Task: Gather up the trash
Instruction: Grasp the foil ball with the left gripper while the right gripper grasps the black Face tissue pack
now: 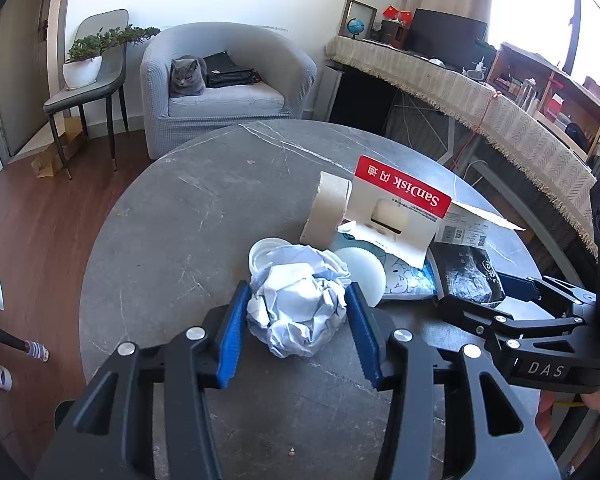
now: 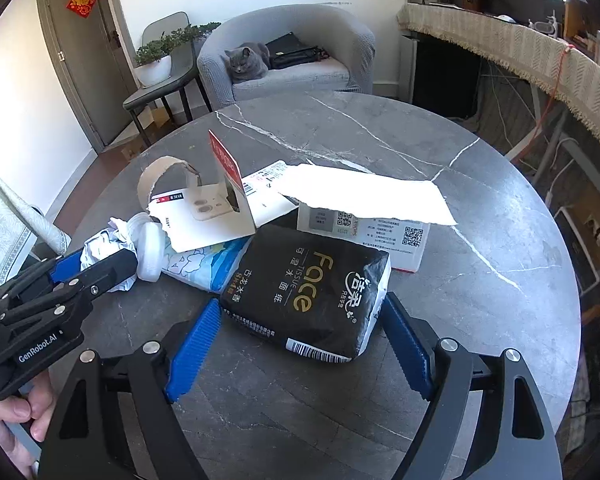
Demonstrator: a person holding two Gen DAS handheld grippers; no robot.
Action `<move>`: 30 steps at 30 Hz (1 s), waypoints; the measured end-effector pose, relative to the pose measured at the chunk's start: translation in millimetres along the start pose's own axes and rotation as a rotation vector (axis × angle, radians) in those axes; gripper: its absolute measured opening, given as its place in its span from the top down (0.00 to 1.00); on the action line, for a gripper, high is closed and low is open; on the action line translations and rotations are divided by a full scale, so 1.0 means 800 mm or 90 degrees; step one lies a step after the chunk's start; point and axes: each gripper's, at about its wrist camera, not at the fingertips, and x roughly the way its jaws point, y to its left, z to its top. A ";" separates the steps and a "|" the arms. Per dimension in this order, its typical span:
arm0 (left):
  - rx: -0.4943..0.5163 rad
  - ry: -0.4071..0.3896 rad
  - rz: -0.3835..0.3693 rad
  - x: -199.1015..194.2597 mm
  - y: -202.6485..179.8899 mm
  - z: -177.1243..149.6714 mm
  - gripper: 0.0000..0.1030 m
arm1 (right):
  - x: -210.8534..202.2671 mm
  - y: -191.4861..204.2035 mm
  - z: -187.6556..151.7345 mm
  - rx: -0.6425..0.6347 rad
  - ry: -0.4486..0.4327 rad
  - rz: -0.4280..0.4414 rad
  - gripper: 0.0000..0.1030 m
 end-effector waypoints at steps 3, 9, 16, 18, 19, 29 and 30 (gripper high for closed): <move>-0.005 0.000 -0.002 -0.002 0.002 -0.002 0.51 | 0.000 0.006 0.001 0.004 0.010 -0.019 0.20; -0.020 -0.004 -0.008 -0.009 0.010 -0.002 0.51 | 0.007 0.015 0.007 0.013 0.032 -0.040 0.19; -0.021 -0.007 -0.020 -0.019 0.014 -0.002 0.50 | 0.019 0.020 0.013 0.006 0.046 -0.085 0.14; -0.018 -0.008 -0.021 -0.021 0.014 -0.002 0.50 | 0.020 0.017 0.014 0.007 0.045 -0.086 0.13; -0.017 -0.009 -0.021 -0.023 0.015 -0.002 0.50 | 0.020 0.014 0.014 0.009 0.045 -0.086 0.13; -0.031 -0.027 -0.025 -0.045 0.021 -0.008 0.51 | 0.009 0.002 0.013 0.014 0.040 -0.064 0.27; -0.033 -0.027 -0.026 -0.047 0.022 -0.008 0.51 | 0.007 0.004 0.011 0.007 0.040 -0.059 0.27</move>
